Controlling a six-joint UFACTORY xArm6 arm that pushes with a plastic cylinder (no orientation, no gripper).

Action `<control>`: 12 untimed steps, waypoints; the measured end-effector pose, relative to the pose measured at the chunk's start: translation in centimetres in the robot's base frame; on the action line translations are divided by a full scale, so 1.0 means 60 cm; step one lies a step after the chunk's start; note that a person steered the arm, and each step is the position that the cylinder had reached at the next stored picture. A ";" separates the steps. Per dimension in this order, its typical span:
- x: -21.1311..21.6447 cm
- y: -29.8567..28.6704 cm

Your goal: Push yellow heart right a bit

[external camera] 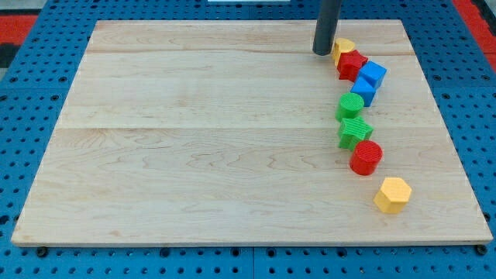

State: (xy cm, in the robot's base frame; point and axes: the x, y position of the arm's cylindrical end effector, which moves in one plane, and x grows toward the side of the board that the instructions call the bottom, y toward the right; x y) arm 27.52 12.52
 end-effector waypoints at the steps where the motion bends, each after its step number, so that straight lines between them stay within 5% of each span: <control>1: 0.000 0.000; 5: 0.006 -0.053; 12: 0.011 0.025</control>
State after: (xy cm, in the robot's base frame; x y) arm 28.19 14.02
